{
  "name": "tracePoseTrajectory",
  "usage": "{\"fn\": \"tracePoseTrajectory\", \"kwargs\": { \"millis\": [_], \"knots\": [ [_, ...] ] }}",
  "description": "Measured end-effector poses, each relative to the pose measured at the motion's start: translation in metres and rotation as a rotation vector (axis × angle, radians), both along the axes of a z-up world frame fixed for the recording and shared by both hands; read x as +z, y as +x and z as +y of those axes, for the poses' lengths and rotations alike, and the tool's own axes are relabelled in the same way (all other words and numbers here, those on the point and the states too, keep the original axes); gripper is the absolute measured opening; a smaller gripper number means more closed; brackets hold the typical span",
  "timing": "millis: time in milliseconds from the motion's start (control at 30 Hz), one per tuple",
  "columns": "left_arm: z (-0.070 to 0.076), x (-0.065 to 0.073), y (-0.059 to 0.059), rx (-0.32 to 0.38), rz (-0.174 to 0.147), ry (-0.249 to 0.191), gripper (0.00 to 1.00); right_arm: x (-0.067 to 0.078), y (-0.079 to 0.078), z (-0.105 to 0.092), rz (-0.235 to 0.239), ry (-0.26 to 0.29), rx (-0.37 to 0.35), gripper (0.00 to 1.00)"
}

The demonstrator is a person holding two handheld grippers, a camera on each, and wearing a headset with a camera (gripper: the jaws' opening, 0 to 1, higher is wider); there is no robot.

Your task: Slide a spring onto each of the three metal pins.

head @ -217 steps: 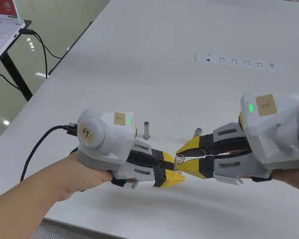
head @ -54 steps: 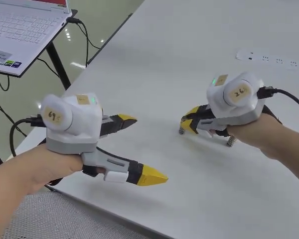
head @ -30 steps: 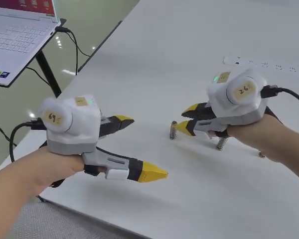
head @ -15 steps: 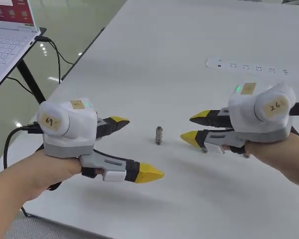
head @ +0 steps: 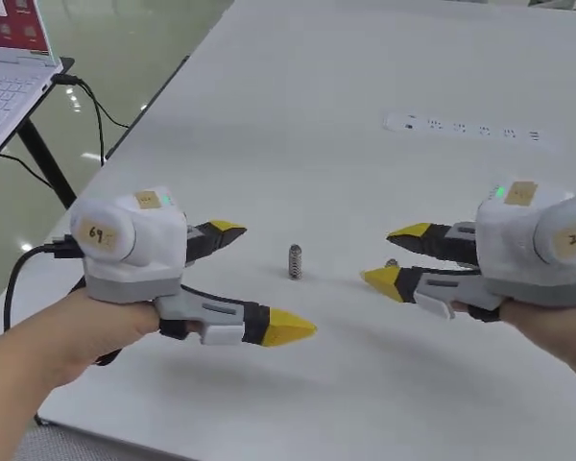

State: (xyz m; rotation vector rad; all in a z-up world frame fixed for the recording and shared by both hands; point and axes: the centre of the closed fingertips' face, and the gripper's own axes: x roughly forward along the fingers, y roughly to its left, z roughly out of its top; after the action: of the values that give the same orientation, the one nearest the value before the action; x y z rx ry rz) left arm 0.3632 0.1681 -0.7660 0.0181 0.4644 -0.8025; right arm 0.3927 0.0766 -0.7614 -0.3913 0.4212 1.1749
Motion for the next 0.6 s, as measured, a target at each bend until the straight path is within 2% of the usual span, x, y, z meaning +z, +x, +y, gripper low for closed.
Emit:
{"fn": "tracePoseTrajectory", "kwargs": {
  "millis": [300,533,600],
  "knots": [
    [-0.001,0.000,-0.003,-0.007,-0.003,0.003,0.97,-0.006,-0.012,-0.044,0.042,0.028,-0.072,0.43],
    [0.004,0.003,-0.009,-0.011,-0.025,0.000,0.98,-0.004,-0.024,-0.068,0.062,0.115,-0.109,0.58],
    [0.005,0.007,-0.011,-0.012,-0.044,-0.020,0.98,-0.003,-0.027,-0.073,0.069,0.142,-0.120,0.64]
  ]
}}
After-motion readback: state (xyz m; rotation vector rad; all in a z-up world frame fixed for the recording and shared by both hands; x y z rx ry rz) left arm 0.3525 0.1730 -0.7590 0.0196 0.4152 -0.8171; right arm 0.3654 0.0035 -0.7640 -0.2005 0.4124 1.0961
